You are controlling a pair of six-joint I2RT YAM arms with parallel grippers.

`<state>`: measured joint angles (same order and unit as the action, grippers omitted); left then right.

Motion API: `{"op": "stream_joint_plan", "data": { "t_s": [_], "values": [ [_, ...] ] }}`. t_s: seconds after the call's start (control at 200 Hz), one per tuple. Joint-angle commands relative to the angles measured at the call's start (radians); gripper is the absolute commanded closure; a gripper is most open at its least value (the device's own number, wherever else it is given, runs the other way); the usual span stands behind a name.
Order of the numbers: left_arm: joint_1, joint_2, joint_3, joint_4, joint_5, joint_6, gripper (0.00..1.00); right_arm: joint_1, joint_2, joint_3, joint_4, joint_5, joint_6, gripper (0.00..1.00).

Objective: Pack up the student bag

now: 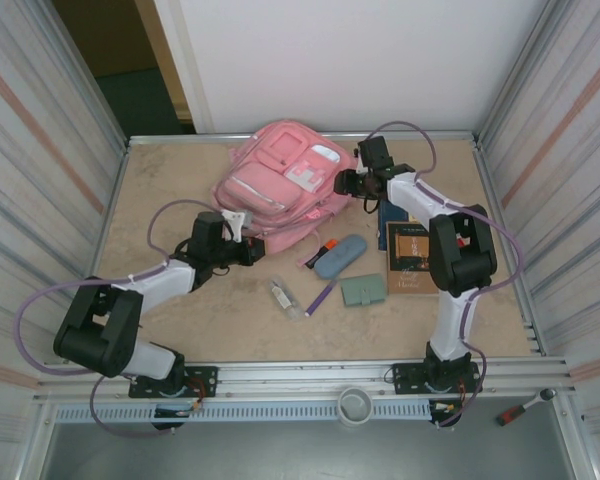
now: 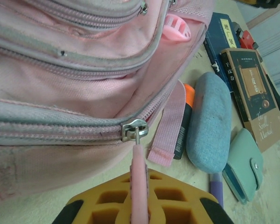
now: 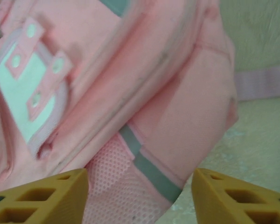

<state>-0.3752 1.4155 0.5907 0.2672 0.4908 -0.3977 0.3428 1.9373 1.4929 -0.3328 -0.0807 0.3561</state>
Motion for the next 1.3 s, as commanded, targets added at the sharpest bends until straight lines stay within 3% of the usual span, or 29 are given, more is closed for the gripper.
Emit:
{"op": "stream_joint_plan", "data": {
  "t_s": [0.0, 0.07, 0.256, 0.426, 0.581, 0.732, 0.842, 0.957, 1.067, 1.293],
  "values": [
    [-0.006, 0.005, 0.027, 0.067, 0.075, -0.013, 1.00, 0.087, -0.150, -0.043, 0.031, 0.012, -0.238, 0.31],
    [-0.005, 0.003, 0.032, 0.076, 0.094, -0.003, 1.00, 0.152, -0.207, -0.146, 0.129, -0.115, -0.373, 0.24],
    [-0.005, -0.022, 0.057, 0.018, 0.111, 0.054, 1.00, 0.245, -0.263, -0.337, 0.341, -0.391, -0.735, 0.23],
    [-0.005, -0.047, 0.057, 0.007, 0.121, 0.076, 1.00, 0.288, -0.182, -0.302, 0.274, -0.382, -0.918, 0.21],
    [-0.004, -0.065, 0.057, -0.014, 0.130, 0.096, 1.00, 0.296, -0.119, -0.299, 0.316, -0.376, -0.974, 0.23],
    [-0.004, -0.076, 0.048, -0.021, 0.135, 0.102, 1.00, 0.316, -0.038, -0.254, 0.337, -0.292, -1.028, 0.28],
    [-0.005, -0.087, 0.040, -0.034, 0.127, 0.098, 1.00, 0.327, -0.008, -0.235, 0.371, -0.275, -1.045, 0.41],
    [-0.004, -0.112, 0.040, -0.088, 0.061, 0.094, 1.00, 0.327, -0.020, -0.268, 0.402, -0.219, -1.071, 0.73],
    [0.018, -0.141, 0.028, -0.147, -0.010, 0.070, 1.00, 0.299, -0.069, -0.348, 0.443, -0.171, -1.127, 0.92],
    [0.074, -0.194, -0.037, -0.212, -0.154, 0.002, 1.00, 0.214, -0.102, -0.411, 0.475, -0.120, -1.262, 0.97]
  ]
}}
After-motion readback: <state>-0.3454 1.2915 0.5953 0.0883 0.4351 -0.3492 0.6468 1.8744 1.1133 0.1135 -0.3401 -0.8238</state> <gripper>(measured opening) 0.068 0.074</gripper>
